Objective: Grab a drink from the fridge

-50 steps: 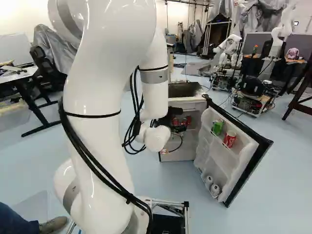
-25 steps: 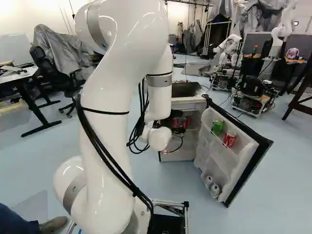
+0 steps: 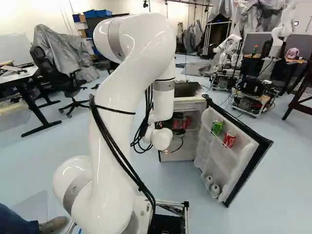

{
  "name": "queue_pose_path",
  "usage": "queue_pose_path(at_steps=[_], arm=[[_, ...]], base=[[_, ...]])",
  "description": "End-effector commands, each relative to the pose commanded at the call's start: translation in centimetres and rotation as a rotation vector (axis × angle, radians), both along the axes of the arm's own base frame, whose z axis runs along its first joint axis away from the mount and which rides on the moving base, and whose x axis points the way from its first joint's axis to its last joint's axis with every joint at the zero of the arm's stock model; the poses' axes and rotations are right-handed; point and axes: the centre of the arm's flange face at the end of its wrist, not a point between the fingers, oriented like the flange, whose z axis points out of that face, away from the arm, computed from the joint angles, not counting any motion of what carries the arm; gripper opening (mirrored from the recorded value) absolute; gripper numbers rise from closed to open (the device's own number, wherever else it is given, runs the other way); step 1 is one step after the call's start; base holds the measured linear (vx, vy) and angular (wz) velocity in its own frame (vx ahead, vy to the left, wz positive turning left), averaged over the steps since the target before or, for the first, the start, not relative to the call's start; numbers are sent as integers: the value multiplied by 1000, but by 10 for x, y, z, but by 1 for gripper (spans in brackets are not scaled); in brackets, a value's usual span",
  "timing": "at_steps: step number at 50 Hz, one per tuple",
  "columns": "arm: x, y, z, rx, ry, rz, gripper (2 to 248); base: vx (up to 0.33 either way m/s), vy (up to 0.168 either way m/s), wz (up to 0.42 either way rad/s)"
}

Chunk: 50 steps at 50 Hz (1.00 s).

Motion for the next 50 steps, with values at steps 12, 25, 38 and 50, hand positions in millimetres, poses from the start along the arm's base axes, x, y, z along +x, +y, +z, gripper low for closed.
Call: queue_pose_path(at_steps=[12, 25, 38, 50], arm=[[15, -2, -17, 3, 7, 9, 247], [32, -7, -36, 5, 11, 13, 247], [48, -16, -56, 5, 11, 11, 247], [63, -26, -75, 3, 8, 3, 247]], base=[[0, 0, 0], [0, 0, 0], [0, 0, 0], [0, 0, 0]])
